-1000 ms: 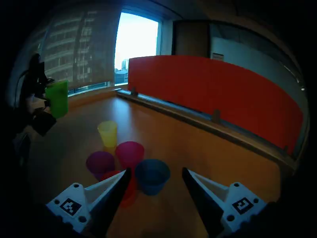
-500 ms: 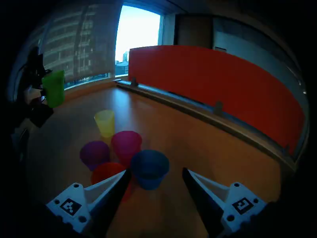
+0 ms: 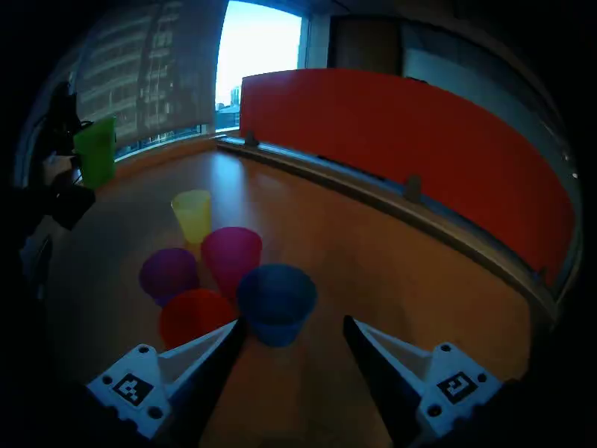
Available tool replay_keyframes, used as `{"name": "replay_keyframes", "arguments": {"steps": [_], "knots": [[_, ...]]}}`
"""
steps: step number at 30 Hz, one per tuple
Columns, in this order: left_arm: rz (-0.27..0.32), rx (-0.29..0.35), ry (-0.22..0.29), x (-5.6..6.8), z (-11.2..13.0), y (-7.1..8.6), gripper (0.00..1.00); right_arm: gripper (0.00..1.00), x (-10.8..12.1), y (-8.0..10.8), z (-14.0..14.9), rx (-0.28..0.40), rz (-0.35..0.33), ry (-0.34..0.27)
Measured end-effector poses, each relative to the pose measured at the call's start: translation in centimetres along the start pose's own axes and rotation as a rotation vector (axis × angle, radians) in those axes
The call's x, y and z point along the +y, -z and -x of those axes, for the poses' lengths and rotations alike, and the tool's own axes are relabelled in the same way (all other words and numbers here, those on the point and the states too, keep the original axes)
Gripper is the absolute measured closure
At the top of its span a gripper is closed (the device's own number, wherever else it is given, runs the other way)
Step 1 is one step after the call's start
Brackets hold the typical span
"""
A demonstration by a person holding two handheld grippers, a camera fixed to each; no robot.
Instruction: Pour water
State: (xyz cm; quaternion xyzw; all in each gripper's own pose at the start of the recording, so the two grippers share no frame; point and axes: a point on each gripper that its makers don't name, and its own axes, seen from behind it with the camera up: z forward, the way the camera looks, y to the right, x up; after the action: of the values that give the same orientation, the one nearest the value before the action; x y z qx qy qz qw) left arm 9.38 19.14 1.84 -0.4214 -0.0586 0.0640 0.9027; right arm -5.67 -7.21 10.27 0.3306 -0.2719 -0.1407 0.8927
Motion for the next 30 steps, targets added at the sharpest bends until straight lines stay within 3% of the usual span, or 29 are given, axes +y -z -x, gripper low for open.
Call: {"name": "replay_keyframes", "arguments": {"steps": [30], "knots": [[-0.006,-0.012,-0.004,-0.3,0.6,0.3,0.17,0.01,-1.4,-2.1,-0.2,-0.026,-0.039,0.014]]}}
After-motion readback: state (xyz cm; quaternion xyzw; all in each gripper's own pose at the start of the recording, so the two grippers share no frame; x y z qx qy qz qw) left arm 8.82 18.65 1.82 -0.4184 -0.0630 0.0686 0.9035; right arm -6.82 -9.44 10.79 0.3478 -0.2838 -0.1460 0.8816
